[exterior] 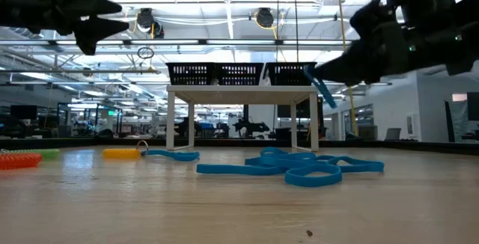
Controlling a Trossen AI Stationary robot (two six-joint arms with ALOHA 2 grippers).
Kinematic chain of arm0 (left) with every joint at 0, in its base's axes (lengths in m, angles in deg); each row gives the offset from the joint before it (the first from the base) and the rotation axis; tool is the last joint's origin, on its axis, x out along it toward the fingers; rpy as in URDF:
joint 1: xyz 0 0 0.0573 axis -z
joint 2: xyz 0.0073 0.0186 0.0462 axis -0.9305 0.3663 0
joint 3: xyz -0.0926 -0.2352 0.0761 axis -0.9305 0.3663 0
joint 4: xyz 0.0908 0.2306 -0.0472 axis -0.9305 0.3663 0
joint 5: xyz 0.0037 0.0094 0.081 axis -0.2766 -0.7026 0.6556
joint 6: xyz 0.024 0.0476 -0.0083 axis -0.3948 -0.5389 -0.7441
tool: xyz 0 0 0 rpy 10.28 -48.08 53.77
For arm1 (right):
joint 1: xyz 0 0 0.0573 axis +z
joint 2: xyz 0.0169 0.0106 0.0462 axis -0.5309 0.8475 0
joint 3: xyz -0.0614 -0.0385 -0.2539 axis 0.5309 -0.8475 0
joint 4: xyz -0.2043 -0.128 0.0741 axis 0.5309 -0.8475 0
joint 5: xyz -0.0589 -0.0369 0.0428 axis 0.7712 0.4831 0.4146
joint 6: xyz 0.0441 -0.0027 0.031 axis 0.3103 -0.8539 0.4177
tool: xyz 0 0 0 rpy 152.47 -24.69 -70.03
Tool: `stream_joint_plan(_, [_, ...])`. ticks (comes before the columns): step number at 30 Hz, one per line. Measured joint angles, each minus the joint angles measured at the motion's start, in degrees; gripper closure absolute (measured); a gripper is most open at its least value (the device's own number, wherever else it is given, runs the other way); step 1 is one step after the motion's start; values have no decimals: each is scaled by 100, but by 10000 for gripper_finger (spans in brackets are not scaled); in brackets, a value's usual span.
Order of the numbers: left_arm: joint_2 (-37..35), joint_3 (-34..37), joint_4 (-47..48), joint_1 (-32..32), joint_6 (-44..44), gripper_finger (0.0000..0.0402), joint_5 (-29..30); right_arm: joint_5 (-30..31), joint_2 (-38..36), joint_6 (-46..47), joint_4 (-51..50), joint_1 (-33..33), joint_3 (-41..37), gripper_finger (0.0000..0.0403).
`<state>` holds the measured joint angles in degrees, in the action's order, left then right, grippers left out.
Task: Pick & Place Office Desk Supplies
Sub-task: Put the blue rubber band into the middle black bin
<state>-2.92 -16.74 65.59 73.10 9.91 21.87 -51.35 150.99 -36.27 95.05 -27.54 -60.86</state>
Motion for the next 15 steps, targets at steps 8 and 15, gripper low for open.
stream_joint_plan(8, [0,0,-657,1,48,185,0,-261,0,-20,542,-279,8,402])
stream_joint_plan(15, [4,0,-1014,-4,349,185,151,-570,0,-106,535,-381,339,403])
